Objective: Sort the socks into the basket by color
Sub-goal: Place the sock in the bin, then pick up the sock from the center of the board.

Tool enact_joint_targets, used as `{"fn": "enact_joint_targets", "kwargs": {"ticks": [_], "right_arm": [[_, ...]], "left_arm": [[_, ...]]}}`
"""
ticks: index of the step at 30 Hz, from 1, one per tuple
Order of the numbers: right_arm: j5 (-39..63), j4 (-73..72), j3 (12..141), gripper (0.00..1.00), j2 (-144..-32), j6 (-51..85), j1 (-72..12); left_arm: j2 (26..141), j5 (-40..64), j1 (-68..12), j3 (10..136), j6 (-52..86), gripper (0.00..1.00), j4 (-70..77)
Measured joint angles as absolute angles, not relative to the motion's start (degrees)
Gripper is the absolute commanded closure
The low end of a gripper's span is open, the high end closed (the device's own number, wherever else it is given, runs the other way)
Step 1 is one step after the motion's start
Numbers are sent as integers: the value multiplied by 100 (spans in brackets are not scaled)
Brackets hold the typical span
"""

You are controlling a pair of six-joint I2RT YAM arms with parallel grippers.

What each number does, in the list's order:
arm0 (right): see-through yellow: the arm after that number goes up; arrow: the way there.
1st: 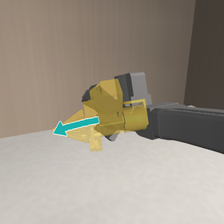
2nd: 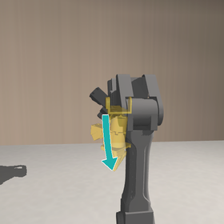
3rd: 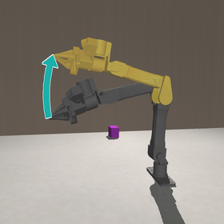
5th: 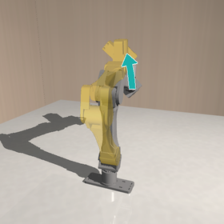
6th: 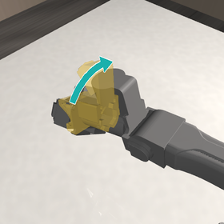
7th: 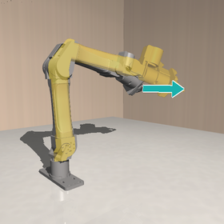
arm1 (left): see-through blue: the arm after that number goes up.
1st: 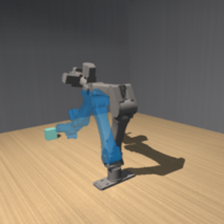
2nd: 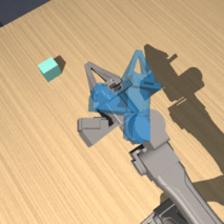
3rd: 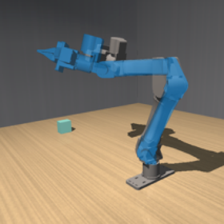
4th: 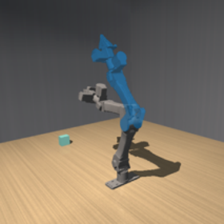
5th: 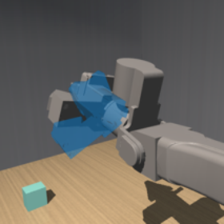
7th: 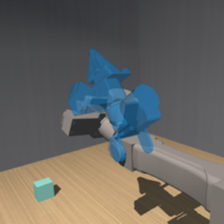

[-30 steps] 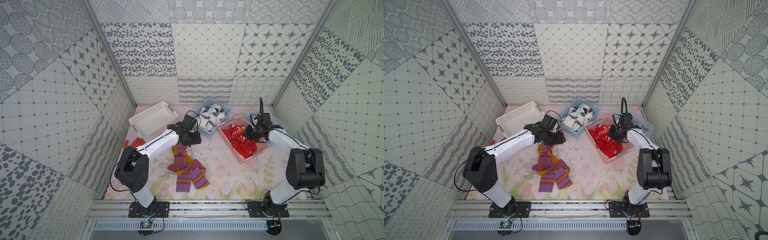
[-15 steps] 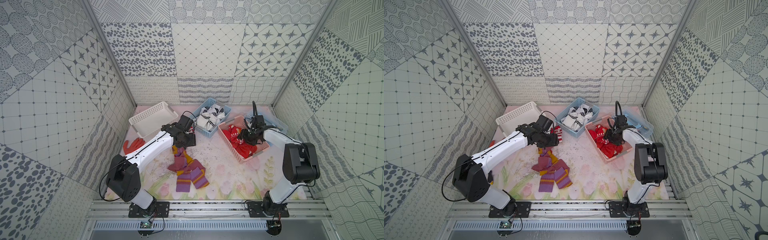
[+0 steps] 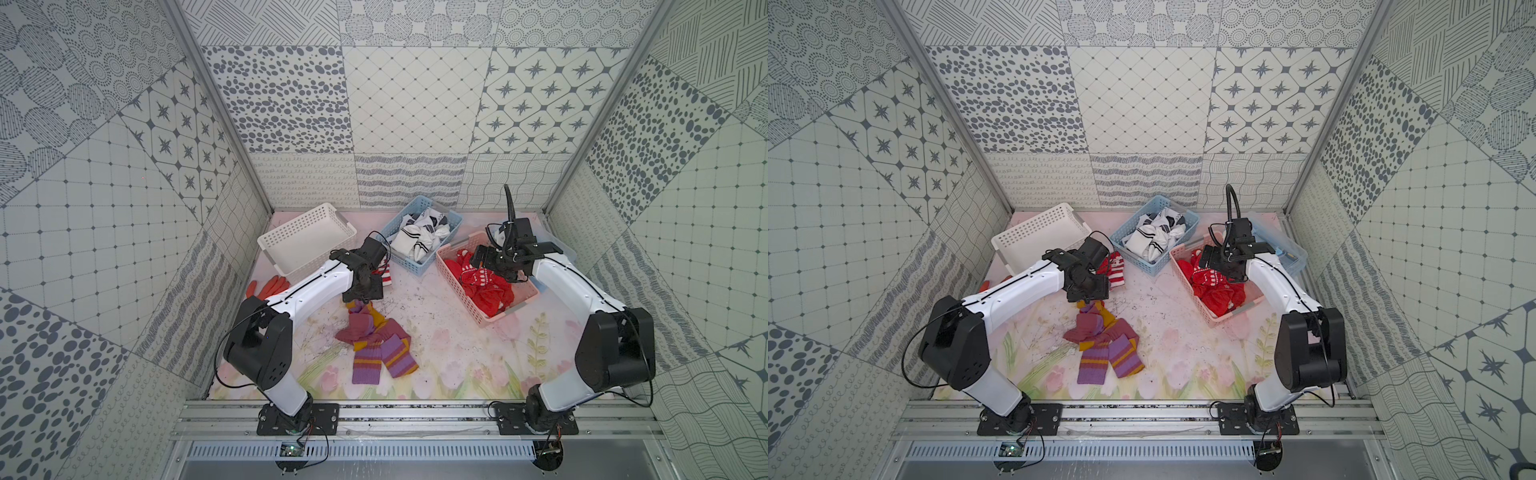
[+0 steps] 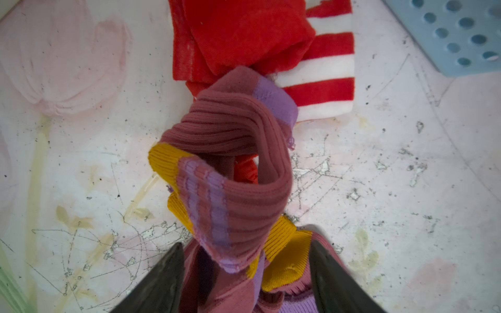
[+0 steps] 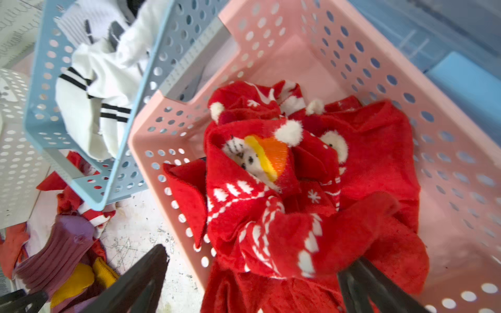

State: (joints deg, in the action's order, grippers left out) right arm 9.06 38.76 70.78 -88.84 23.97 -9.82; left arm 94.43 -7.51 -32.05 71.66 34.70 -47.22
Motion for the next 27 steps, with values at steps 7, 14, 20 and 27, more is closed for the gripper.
{"fn": "enact_joint_targets", "kwargs": {"ticks": [7, 14, 20, 27], "right_arm": [[952, 4060, 7312, 2, -8720, 2349, -1208], [1007, 4099, 7463, 2, -8696, 2349, -1299], [1024, 4154, 7653, 2, -8694, 2329, -1326], [1146, 4163, 7728, 2, -8694, 2292, -1402]], "left_arm": [[9784, -888, -3087, 7247, 3422, 80, -4619], [9804, -961, -3057, 7290, 3332, 100, -4480], [9509, -961, -3057, 7290, 3284, 100, -4445], [8853, -961, -3055, 7456, 3277, 100, -4602]]}}
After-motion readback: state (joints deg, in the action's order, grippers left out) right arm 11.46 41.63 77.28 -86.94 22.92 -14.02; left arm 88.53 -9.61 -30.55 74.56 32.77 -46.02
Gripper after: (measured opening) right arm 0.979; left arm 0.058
